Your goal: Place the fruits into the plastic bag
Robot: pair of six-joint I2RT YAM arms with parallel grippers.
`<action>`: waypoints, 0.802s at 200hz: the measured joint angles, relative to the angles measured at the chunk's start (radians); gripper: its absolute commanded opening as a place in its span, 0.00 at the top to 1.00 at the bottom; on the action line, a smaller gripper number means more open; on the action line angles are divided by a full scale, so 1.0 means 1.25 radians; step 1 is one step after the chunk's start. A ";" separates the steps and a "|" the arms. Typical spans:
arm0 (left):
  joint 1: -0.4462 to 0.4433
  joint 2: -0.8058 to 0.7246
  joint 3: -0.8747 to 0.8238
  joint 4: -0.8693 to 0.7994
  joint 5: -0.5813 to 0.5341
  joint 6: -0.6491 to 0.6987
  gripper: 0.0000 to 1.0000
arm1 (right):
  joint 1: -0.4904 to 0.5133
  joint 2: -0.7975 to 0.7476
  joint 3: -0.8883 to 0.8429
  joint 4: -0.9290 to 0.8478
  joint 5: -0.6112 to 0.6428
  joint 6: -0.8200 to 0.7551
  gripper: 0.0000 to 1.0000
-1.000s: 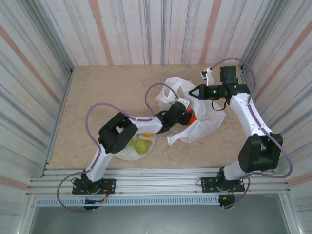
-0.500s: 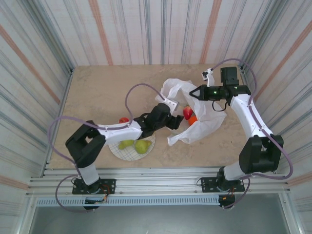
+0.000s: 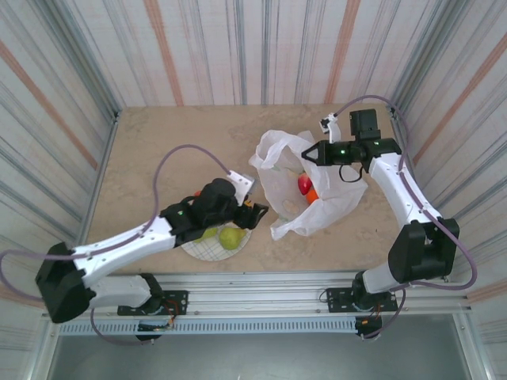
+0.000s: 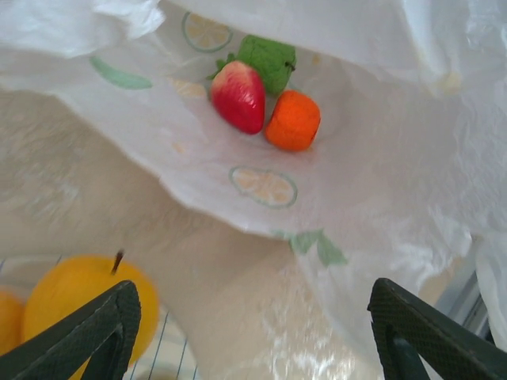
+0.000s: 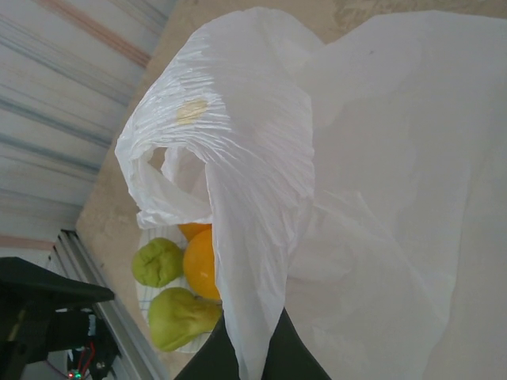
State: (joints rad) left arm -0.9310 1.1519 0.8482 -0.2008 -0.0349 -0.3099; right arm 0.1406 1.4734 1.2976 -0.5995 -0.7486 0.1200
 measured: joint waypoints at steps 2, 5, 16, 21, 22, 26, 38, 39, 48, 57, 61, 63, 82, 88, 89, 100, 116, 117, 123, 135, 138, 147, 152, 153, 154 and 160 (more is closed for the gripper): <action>0.001 -0.009 -0.002 -0.011 -0.002 -0.002 0.20 | 0.002 0.000 0.000 0.000 0.001 0.000 1.00; 0.002 -0.022 -0.004 -0.025 -0.006 -0.004 0.20 | 0.003 0.000 0.000 -0.001 0.001 0.000 1.00; 0.013 -0.064 -0.009 -0.081 -0.016 -0.013 0.20 | 0.005 0.000 0.000 -0.001 0.001 -0.001 1.00; 0.021 -0.081 -0.009 -0.108 -0.022 -0.019 0.20 | 0.007 0.000 0.000 -0.001 0.001 -0.001 1.00; 0.022 -0.083 -0.009 -0.112 -0.023 -0.020 0.20 | 0.008 0.000 0.000 -0.001 0.001 -0.001 1.00; 0.031 -0.097 -0.009 -0.133 -0.028 -0.025 0.19 | 0.009 0.000 0.000 -0.001 0.001 -0.001 1.00; 0.058 -0.130 -0.009 -0.194 -0.038 -0.039 0.19 | 0.013 0.000 0.000 -0.001 0.004 -0.001 1.00; 0.060 -0.132 -0.009 -0.198 -0.038 -0.040 0.19 | 0.013 0.000 0.000 -0.001 0.005 -0.001 1.00; 0.085 -0.153 -0.009 -0.245 -0.044 -0.052 0.18 | 0.020 0.000 0.000 -0.001 0.009 -0.001 1.00; 0.108 -0.167 -0.009 -0.288 -0.048 -0.062 0.17 | 0.028 0.000 0.000 -0.001 0.011 -0.001 1.00; 0.120 -0.172 -0.009 -0.308 -0.050 -0.067 0.16 | 0.033 0.000 0.000 -0.001 0.013 -0.001 1.00; 0.126 -0.174 -0.009 -0.318 -0.050 -0.070 0.16 | 0.035 0.000 0.001 -0.001 0.013 -0.001 1.00; 0.190 -0.181 -0.009 -0.403 -0.042 -0.092 0.16 | 0.061 0.010 0.012 -0.006 0.012 -0.001 1.00; 0.212 -0.179 -0.009 -0.429 -0.037 -0.099 0.15 | 0.068 0.015 0.018 -0.006 0.013 -0.001 1.00; 0.215 -0.179 -0.009 -0.432 -0.036 -0.099 0.16 | 0.069 0.016 0.019 -0.006 0.013 -0.001 1.00; 0.244 -0.175 -0.009 -0.472 -0.031 -0.109 0.15 | 0.081 0.025 0.029 -0.006 0.012 -0.001 1.00; 0.258 -0.168 -0.009 -0.521 -0.025 -0.118 0.14 | 0.093 0.034 0.039 -0.006 0.013 -0.001 1.00; 0.258 -0.167 -0.009 -0.523 -0.024 -0.119 0.14 | 0.094 0.034 0.040 -0.006 0.013 -0.001 1.00; 0.259 -0.163 -0.009 -0.536 -0.018 -0.122 0.14 | 0.097 0.036 0.043 -0.006 0.013 -0.001 1.00; 0.259 -0.153 -0.009 -0.549 -0.007 -0.130 0.14 | 0.100 0.038 0.045 -0.006 0.013 -0.001 1.00; 0.259 -0.150 -0.009 -0.551 -0.006 -0.131 0.14 | 0.102 0.038 0.046 -0.006 0.013 -0.001 1.00; 0.259 -0.137 -0.010 -0.550 0.000 -0.134 0.14 | 0.103 0.038 0.047 -0.006 0.013 -0.001 1.00; 0.259 -0.129 -0.011 -0.550 0.001 -0.134 0.14 | 0.103 0.038 0.048 -0.006 0.013 -0.001 1.00; 0.259 -0.128 -0.011 -0.550 0.001 -0.134 0.14 | 0.103 0.038 0.048 -0.006 0.013 -0.001 1.00; 0.259 -0.125 -0.012 -0.550 0.001 -0.134 0.14 | 0.103 0.038 0.048 -0.006 0.013 -0.001 1.00; 0.259 -0.115 -0.014 -0.546 0.001 -0.134 0.14 | 0.103 0.038 0.048 -0.006 0.013 -0.001 1.00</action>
State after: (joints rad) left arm -0.6075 1.0080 0.8307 -0.8833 -0.0338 -0.4770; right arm 0.2691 1.5204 1.3579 -0.6067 -0.7330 0.1188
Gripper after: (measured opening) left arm 0.860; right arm 0.048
